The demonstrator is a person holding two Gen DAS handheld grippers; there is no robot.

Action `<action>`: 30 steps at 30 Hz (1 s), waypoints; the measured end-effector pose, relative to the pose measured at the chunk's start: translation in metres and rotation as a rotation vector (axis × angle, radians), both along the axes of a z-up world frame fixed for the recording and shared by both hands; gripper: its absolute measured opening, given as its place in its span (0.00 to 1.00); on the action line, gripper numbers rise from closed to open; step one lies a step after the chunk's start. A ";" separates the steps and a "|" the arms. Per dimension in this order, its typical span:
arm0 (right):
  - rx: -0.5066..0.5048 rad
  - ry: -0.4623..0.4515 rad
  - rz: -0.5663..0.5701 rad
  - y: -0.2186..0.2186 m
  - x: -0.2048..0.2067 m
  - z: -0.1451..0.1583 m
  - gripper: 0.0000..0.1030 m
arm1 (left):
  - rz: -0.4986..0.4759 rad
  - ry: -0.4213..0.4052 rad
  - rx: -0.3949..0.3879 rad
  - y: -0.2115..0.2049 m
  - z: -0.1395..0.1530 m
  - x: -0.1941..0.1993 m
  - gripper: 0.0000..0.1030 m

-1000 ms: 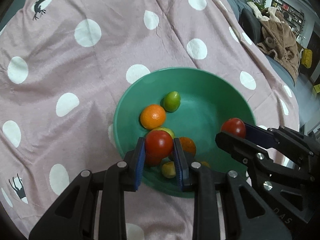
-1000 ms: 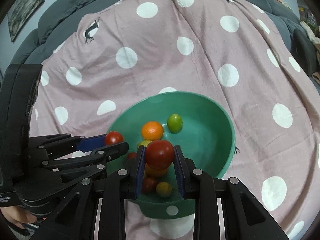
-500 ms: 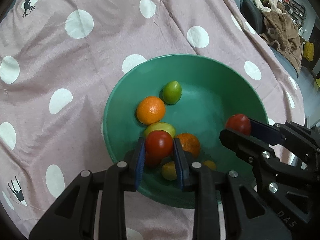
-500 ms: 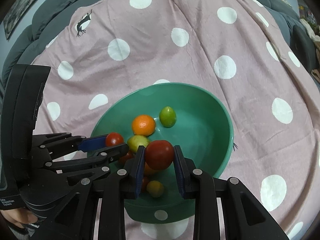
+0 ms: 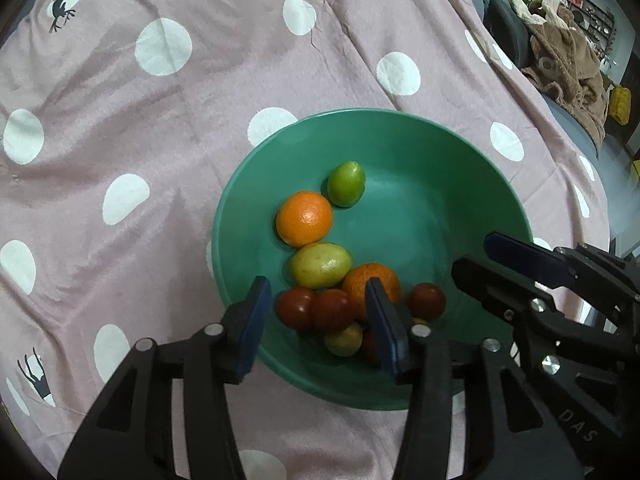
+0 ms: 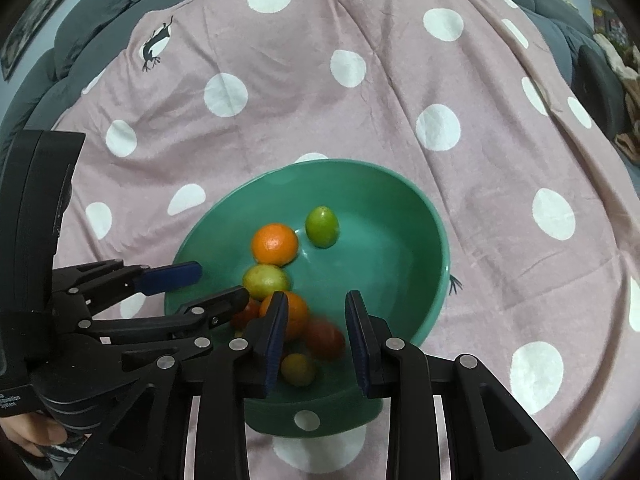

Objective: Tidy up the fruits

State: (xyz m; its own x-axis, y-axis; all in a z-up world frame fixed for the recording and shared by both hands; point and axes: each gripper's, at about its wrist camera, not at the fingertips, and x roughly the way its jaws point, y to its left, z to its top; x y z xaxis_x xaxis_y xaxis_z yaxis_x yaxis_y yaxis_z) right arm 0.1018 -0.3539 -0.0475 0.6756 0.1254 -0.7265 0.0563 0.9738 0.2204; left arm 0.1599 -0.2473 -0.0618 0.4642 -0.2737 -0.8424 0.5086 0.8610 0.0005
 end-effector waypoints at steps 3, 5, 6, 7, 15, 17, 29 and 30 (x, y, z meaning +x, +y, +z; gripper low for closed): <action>-0.008 -0.002 -0.008 -0.001 -0.002 0.003 0.33 | 0.004 -0.006 -0.002 0.001 0.004 -0.002 0.55; -0.011 -0.002 -0.015 -0.003 -0.004 0.006 0.35 | 0.007 -0.013 0.001 0.002 0.008 -0.003 0.59; -0.013 -0.001 -0.016 -0.003 -0.005 0.007 0.35 | 0.008 -0.017 0.004 0.002 0.010 -0.004 0.60; -0.017 0.001 -0.017 -0.004 -0.005 0.009 0.37 | 0.013 -0.023 0.011 0.003 0.013 -0.006 0.62; -0.118 0.046 -0.015 -0.003 -0.008 0.032 0.52 | 0.061 -0.080 0.053 0.012 0.042 -0.016 0.84; -0.109 0.076 -0.001 -0.004 -0.007 0.040 0.52 | 0.066 -0.094 0.053 0.015 0.055 -0.021 0.84; -0.154 0.061 0.071 0.004 -0.021 0.102 0.52 | 0.123 -0.147 0.063 0.033 0.120 -0.042 0.99; -0.157 0.058 0.077 0.006 -0.023 0.106 0.52 | 0.128 -0.149 0.058 0.035 0.125 -0.043 0.99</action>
State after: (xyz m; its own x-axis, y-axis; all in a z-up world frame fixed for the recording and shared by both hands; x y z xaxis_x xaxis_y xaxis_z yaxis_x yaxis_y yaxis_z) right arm 0.0791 -0.3481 0.0580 0.6245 0.0572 -0.7789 -0.0114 0.9979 0.0642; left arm 0.1171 -0.2125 0.0627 0.6129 -0.1580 -0.7742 0.3859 0.9149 0.1188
